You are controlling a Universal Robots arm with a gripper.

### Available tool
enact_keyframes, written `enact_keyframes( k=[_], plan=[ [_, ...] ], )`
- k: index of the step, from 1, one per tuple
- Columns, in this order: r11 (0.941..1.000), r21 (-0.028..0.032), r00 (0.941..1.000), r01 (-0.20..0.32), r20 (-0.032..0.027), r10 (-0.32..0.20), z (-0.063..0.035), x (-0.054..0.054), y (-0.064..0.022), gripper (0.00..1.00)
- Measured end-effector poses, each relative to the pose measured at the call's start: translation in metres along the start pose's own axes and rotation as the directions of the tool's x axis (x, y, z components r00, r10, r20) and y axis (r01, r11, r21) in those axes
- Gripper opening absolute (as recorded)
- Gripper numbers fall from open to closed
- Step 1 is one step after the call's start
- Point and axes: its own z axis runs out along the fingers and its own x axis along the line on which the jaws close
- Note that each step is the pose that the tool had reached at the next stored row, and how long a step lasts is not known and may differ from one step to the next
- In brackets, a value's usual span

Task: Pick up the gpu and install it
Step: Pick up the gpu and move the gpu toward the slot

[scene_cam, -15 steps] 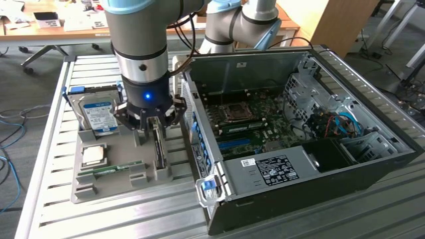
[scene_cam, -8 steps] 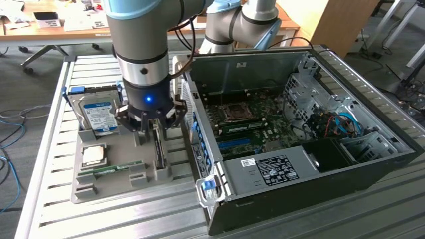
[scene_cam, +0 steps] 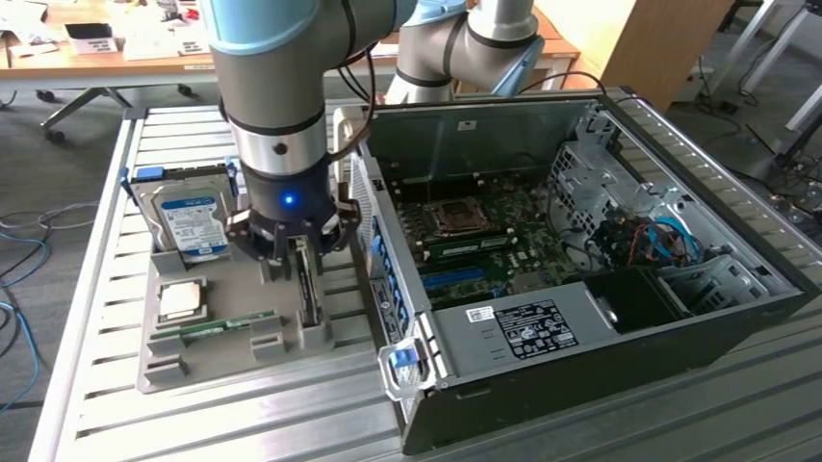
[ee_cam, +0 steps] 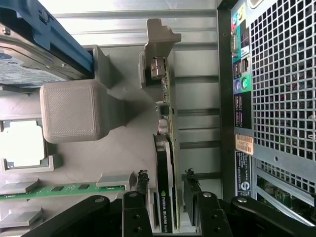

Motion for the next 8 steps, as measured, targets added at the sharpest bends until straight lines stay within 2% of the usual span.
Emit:
enact_keyframes(
  k=[8],
  plan=[
    [1.0000, 0.0001, 1.0000, 0.000, -0.0001, 0.000, 0.0101, 0.0003, 0.0002, 0.43]
  ],
)
